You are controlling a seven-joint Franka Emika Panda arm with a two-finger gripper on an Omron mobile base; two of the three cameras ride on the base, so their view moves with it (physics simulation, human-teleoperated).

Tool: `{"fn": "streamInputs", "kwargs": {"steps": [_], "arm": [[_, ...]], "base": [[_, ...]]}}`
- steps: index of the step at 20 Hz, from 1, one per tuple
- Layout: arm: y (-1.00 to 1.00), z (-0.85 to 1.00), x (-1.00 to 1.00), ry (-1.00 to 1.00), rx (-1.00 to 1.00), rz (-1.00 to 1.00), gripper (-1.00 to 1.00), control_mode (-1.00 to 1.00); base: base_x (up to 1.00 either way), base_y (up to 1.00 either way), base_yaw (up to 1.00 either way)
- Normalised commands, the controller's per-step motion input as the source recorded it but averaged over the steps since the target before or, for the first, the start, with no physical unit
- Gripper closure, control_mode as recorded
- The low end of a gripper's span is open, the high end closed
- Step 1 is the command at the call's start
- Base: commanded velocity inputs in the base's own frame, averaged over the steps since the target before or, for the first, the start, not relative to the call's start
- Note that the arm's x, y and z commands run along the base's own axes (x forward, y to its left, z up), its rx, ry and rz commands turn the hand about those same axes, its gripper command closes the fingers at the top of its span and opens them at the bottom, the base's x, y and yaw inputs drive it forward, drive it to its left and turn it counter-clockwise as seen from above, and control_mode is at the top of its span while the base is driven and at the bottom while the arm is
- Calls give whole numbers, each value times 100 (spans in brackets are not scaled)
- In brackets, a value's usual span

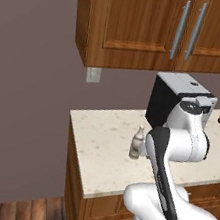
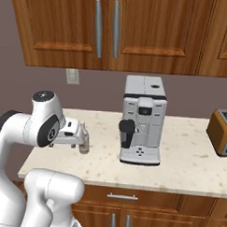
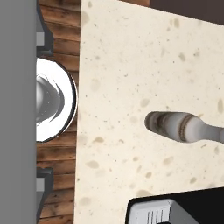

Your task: Place the drinks on the dining counter in a tight cluster.

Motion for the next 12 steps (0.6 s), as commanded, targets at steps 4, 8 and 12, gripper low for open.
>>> {"fn": "streamInputs", "kwargs": {"steps": [4,8,12], "arm": [[0,0,0,0,0,0,-100,100],[0,0,0,0,0,0,-100,100],[-2,0,-2,-2,2,12,-100,-100]], "base": [[0,0,0],[0,0,7],[0,0,0]]}}
